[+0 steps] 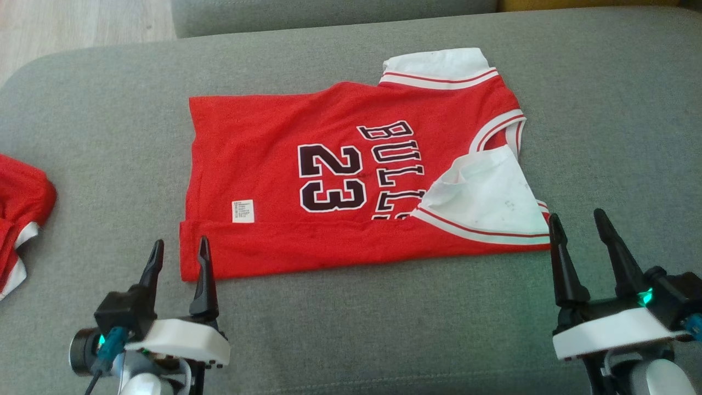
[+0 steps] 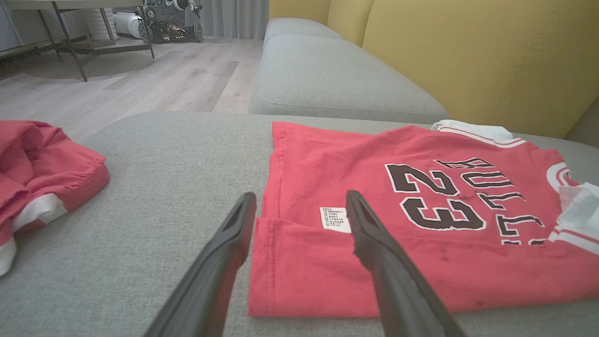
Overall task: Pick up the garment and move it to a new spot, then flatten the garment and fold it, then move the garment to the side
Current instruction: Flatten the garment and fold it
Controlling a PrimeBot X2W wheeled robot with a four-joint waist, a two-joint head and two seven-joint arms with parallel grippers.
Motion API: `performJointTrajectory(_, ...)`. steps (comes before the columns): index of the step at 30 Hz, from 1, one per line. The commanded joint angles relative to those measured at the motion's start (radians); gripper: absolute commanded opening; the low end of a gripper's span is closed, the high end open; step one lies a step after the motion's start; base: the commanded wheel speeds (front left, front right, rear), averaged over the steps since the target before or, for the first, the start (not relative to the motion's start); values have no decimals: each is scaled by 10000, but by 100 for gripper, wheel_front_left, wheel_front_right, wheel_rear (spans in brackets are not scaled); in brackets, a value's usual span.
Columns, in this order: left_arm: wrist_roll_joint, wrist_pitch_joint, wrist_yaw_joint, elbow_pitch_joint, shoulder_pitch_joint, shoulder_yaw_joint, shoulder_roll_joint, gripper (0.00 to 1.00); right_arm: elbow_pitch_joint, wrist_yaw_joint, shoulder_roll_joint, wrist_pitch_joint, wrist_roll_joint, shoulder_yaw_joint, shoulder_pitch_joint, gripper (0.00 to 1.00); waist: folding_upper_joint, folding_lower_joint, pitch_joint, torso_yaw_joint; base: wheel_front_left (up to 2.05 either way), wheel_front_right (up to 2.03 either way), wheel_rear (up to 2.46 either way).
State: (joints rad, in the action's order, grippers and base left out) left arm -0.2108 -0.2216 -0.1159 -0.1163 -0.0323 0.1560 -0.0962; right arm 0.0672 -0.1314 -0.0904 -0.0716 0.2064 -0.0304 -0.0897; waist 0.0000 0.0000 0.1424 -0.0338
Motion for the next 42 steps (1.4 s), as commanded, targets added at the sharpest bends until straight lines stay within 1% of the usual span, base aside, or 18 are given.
performJointTrajectory(1,101,-9,-84,386,269,-243,-161,100,352,7,-59,34,-29,-152,194,100,0,0,18,25,0,0,0)
performJointTrajectory(8,112,14,-120,456,409,-187,-199,100,96,7,-82,188,157,-139,350,100,0,0,110,112,0,0,0)
performJointTrajectory(11,79,136,16,360,672,-61,-221,100,-364,7,-132,303,262,-57,643,100,0,0,257,156,0,0,0)
performJointTrajectory(15,-190,432,266,-225,1083,-4,-214,100,-1352,7,-295,385,308,-17,1232,100,0,0,535,204,0,0,0)
performJointTrajectory(20,-609,865,598,-1446,1594,68,-143,100,-2908,7,-443,460,317,52,1986,100,0,0,925,291,0,0,0)
performJointTrajectory(24,-969,1068,762,-2321,1923,46,-44,100,-3975,7,-396,701,377,143,2394,100,0,0,1135,322,0,0,0)
performJointTrajectory(27,-1165,1124,835,-2780,2074,3,-12,100,-4501,7,-325,894,503,106,2641,100,0,0,1226,321,0,0,0)
performJointTrajectory(28,-1223,1121,861,-2908,2111,-15,-8,81,-4667,7,-303,1022,530,97,2693,100,0,0,1246,317,0,0,0)
performJointTrajectory(30,-1336,1138,920,-3125,2179,-38,2,0,-4899,7,-263,1136,666,62,2805,100,0,0,1275,320,0,0,0)
performJointTrajectory(31,-1378,1156,953,-3215,2211,-35,5,0,-5025,7,-251,1237,752,27,2843,79,0,0,1285,322,0,0,0)
performJointTrajectory(32,-1402,1150,992,-3283,2244,-19,4,0,-5113,7,-249,1299,839,-5,2882,37,0,0,1290,325,0,0,0)
performJointTrajectory(33,-1436,1121,1040,-3330,2270,-6,8,0,-5167,7,-264,1306,906,-28,2919,4,0,0,1290,329,0,0,0)
performJointTrajectory(34,-1455,1083,1066,-3367,2289,4,11,0,-5205,7,-277,1298,964,-47,2936,0,0,0,1283,332,0,0,0)
performJointTrajectory(39,-1485,885,1083,-3285,2230,37,-5,0,-5181,7,-311,1221,1297,-96,2874,0,0,0,1217,331,0,0,0)
performJointTrajectory(42,-1512,845,1065,-2925,2021,70,-38,0,-4887,7,-339,1155,1487,-32,2634,0,0,0,1127,326,0,0,0)
